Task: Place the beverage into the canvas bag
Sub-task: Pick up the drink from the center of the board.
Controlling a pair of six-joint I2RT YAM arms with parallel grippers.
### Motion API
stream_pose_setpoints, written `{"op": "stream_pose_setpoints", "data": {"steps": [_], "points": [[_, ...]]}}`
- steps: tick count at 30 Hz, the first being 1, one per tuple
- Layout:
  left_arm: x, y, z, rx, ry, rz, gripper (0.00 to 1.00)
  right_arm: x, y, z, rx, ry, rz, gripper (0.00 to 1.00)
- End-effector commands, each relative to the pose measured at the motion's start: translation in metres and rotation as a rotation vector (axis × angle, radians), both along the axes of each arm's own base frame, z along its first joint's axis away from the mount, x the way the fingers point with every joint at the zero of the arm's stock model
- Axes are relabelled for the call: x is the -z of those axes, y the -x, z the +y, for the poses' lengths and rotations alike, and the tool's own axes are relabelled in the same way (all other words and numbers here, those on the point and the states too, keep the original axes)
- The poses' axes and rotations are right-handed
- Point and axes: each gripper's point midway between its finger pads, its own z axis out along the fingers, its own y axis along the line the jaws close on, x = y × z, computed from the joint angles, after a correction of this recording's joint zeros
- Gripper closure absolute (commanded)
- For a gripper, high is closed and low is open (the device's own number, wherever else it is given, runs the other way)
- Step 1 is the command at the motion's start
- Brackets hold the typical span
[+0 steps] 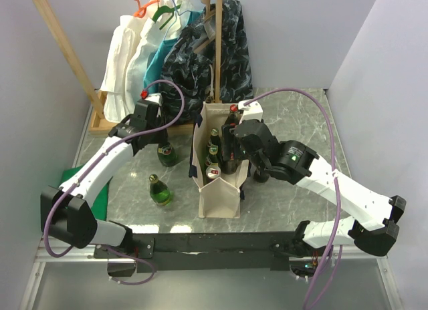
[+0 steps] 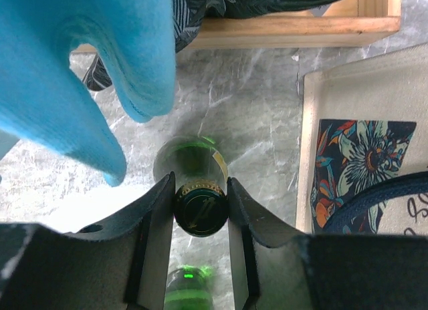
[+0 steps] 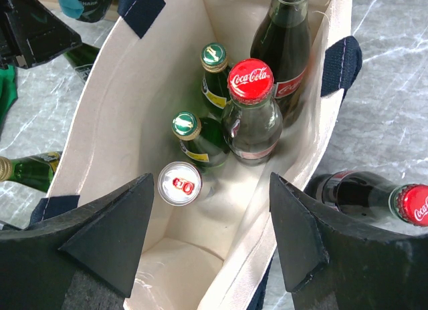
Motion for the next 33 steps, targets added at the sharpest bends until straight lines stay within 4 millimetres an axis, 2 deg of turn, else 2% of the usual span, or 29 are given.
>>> {"op": "stream_pose_setpoints", "data": {"steps": [1, 6, 12, 33], "points": [[-0.024, 0.001, -0.001, 0.025, 0.002, -0.026, 0.99, -0.010, -0.005, 0.000, 0.014, -0.030, -0.029, 0.24], [-0.055, -0.010, -0.002, 0.031, -0.002, -0.085, 0.99, -0.008, -0.005, 0.000, 0.016, -0.029, -0.025, 0.24], [-0.081, -0.015, -0.003, 0.041, 0.002, -0.132, 0.99, -0.007, -0.003, 0.000, 0.013, -0.036, -0.020, 0.24], [-0.137, -0.001, -0.015, 0.141, 0.056, -0.199, 0.99, -0.002, -0.002, -0.002, 0.014, -0.008, -0.007, 0.24]]}}
